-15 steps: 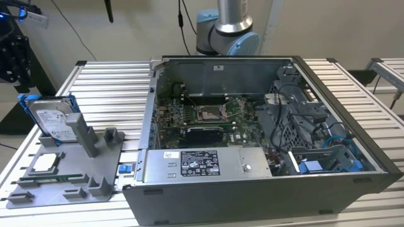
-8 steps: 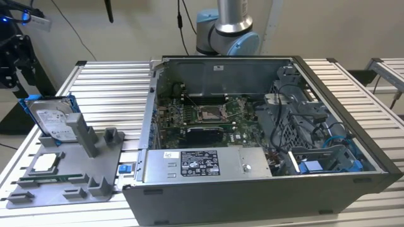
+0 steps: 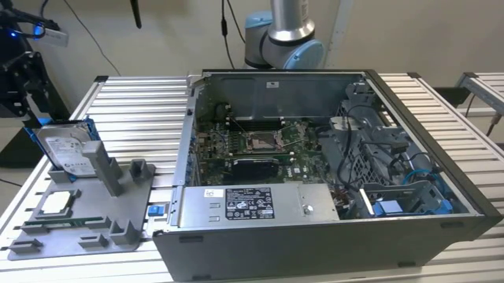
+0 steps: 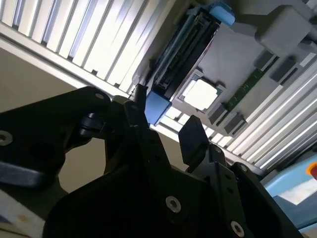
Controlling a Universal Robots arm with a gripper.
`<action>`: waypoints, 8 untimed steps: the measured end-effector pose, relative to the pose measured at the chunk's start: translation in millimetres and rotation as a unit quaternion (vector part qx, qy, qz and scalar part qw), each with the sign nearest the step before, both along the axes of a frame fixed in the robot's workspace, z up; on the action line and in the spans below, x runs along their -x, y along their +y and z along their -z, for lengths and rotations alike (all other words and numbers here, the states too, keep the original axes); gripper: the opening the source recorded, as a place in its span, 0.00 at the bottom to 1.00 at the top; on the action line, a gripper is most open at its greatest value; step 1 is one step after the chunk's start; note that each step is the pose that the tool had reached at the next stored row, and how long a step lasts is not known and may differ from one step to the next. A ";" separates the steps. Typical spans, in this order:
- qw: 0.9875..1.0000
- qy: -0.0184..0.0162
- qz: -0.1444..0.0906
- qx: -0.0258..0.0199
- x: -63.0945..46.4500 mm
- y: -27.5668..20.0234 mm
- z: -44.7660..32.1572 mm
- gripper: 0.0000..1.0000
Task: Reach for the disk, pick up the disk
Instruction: 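Pick up the disk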
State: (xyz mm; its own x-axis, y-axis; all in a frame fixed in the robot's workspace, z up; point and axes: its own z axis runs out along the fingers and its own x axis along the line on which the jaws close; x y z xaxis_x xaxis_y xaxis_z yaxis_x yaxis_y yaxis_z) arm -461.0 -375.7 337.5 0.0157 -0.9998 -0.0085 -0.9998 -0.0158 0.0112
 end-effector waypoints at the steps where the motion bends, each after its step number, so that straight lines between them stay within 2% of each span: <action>1: 1.000 0.000 0.000 0.000 0.0 0.0 1.8 1.00; 8: 1.000 0.000 0.000 0.000 0.0 0.1 14.5 1.00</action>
